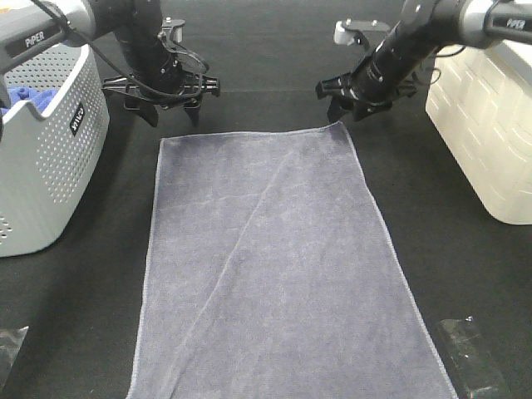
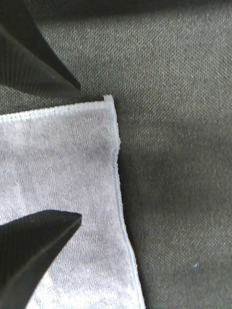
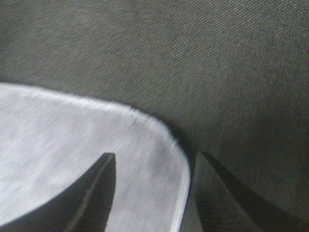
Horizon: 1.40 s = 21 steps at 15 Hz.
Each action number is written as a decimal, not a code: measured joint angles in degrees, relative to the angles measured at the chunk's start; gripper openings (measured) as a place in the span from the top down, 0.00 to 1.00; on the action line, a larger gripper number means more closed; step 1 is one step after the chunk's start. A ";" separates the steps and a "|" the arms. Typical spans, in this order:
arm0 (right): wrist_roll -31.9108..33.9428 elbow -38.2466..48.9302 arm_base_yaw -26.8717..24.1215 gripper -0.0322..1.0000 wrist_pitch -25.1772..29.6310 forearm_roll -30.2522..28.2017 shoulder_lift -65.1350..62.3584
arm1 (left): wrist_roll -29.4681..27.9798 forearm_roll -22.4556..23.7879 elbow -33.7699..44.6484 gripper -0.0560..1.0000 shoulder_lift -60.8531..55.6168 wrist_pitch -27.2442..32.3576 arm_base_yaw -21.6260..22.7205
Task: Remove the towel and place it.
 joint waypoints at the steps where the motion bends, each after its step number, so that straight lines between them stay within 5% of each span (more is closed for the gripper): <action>1: 0.00 0.00 0.00 0.50 -1.89 -0.23 1.26 | 0.00 0.00 -0.06 0.34 0.00 0.00 0.00; 9: -0.29 -0.11 0.00 0.64 -5.33 -0.92 4.81 | 0.11 0.00 -0.11 0.34 0.00 0.00 0.00; 13: -0.40 -0.80 -0.11 0.97 -4.24 -0.92 5.10 | 0.11 0.00 -0.11 0.34 0.00 0.00 0.00; 17: -0.23 -2.98 -0.11 0.97 -0.06 -2.75 5.16 | 0.11 0.00 -0.11 0.34 0.00 0.00 0.00; 21: 4.70 -7.05 -0.11 0.97 4.70 -11.40 3.67 | 0.11 0.00 -0.11 0.34 0.11 -1.32 0.00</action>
